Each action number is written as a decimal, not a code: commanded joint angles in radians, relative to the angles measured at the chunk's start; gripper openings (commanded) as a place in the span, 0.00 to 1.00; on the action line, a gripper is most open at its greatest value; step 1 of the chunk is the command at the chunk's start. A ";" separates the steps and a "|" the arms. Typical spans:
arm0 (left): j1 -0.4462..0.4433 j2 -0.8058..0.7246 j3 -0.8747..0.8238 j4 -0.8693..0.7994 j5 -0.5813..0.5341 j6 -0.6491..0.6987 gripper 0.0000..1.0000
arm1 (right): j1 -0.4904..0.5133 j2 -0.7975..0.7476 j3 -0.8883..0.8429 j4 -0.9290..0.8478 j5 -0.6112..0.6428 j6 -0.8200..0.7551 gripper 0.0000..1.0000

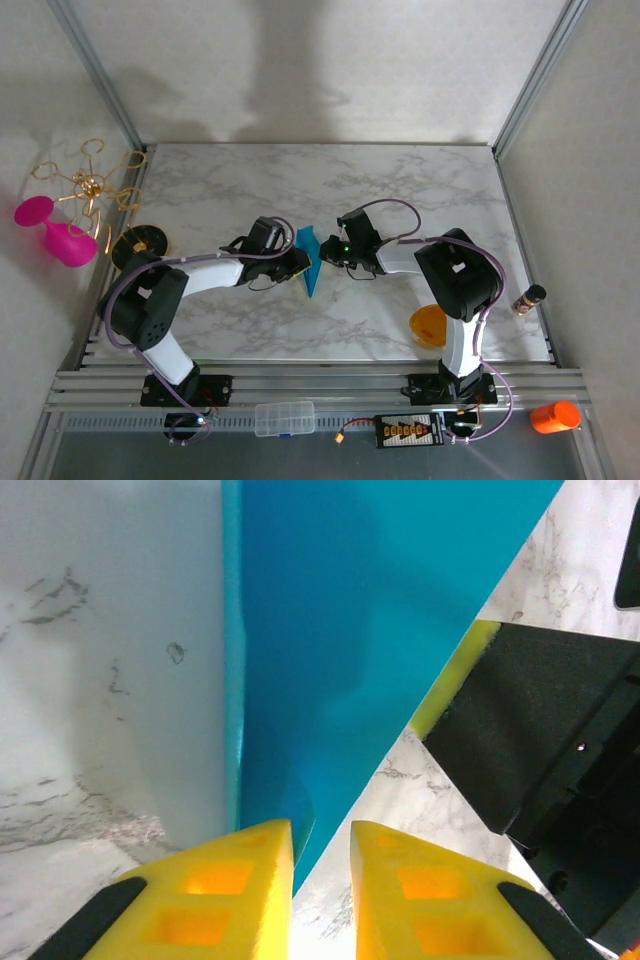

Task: Fold a paper plane with a square sheet of paper (pick it up from the middle)
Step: Turn over a paper plane at the center of the table, then move the paper plane to the top-center of the table.

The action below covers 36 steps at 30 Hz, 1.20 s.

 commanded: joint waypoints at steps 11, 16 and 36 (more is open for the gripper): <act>-0.047 0.031 0.071 -0.119 -0.111 0.097 0.33 | -0.005 -0.031 0.021 0.002 -0.043 -0.005 0.08; -0.061 0.032 0.074 -0.115 -0.118 0.123 0.40 | -0.005 -0.043 0.025 0.000 -0.063 0.002 0.08; -0.092 0.072 0.126 -0.180 -0.188 0.177 0.38 | -0.005 -0.054 0.055 -0.035 -0.090 0.012 0.09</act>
